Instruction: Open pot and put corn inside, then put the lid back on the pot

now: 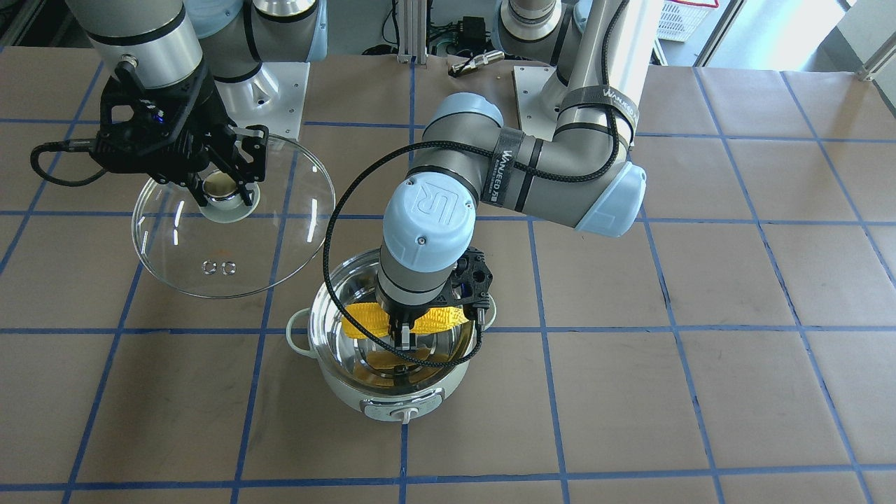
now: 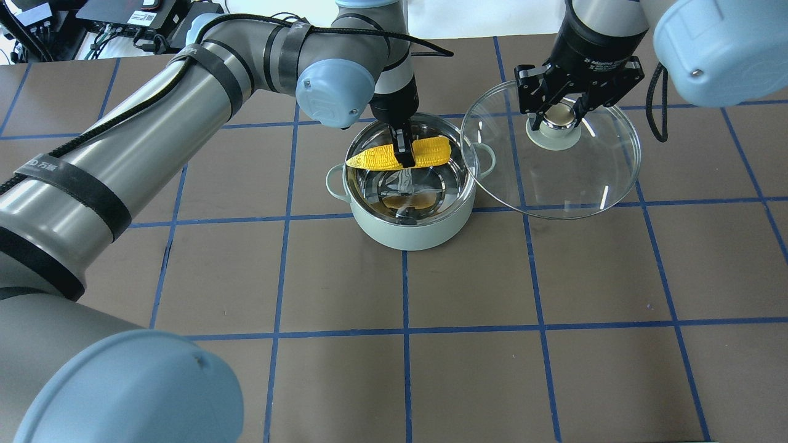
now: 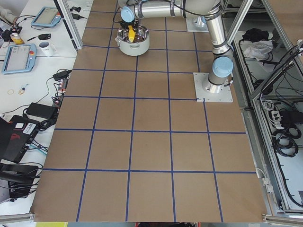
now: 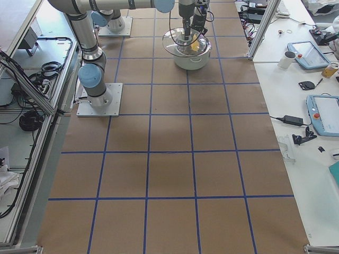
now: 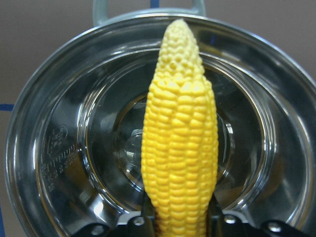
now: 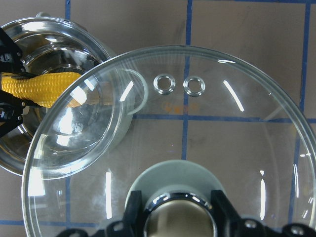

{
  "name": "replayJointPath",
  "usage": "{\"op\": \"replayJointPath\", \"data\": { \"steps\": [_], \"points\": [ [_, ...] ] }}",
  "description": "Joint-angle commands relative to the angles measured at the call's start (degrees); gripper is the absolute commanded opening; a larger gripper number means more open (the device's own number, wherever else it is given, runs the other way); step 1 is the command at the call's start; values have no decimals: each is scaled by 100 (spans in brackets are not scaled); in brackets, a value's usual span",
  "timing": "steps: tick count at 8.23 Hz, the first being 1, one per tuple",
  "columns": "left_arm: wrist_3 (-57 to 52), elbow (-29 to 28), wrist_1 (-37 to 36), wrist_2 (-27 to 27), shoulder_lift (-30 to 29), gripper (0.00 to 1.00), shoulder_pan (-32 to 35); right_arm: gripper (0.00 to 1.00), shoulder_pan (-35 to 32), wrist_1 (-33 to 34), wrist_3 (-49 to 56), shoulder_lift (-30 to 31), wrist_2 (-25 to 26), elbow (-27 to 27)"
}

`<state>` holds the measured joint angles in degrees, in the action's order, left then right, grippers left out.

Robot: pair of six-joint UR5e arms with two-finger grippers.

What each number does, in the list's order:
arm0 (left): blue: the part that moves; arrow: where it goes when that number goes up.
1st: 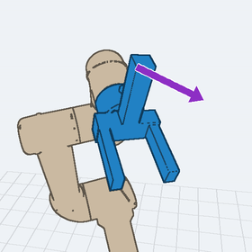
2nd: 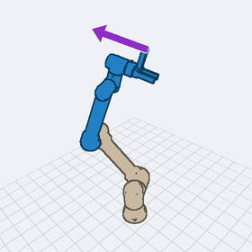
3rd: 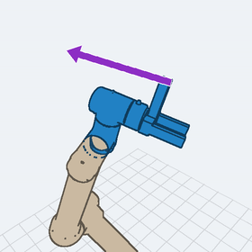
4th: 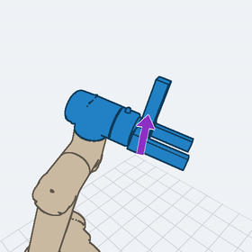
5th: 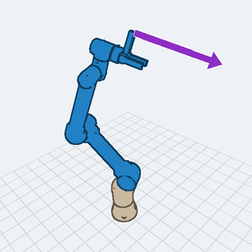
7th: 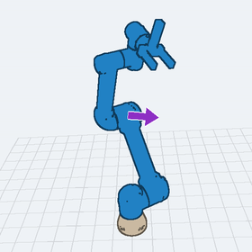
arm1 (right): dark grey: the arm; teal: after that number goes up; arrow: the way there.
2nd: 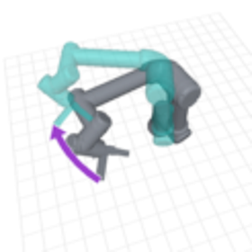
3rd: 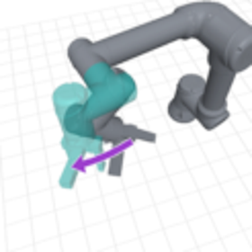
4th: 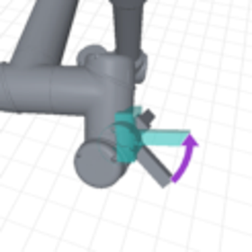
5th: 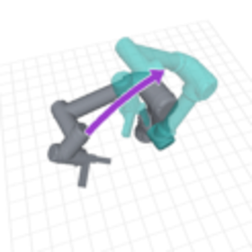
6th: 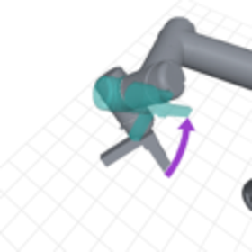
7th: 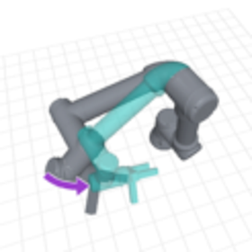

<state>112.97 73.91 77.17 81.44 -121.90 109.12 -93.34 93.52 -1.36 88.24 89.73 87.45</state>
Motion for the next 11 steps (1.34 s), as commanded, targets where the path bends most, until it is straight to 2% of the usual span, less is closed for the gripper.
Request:
{"op": "replayJointPath", "data": {
  "steps": [1, 2, 3, 4, 5, 9, 11],
  "points": [
    [-3, 1, 0, 3, -114, 34, 83, 17, 0, 8, -5, 0, -8, 0],
    [-3, 1, 0, 3, -115, 50, 83, 17, 0, -1, -5, 0, -8, 0],
    [-11, 1, 9, 47, -106, 77, 83, 17, 0, 8, -5, 0, -17, 0],
    [-37, 10, 18, 291, -28, 97, 92, 17, 0, 8, -5, 0, -17, 0],
    [-73, 10, 44, 346, 51, 100, 92, 17, 0, -1, -5, 0, -17, 0],
    [-116, 10, 44, 337, 218, 100, 92, 17, 0, 8, -5, 0, -17, 0],
    [-658, 10, 70, 346, 438, 100, 49, 17, 0, 8, -5, 0, -17, 0]
  ]
}}
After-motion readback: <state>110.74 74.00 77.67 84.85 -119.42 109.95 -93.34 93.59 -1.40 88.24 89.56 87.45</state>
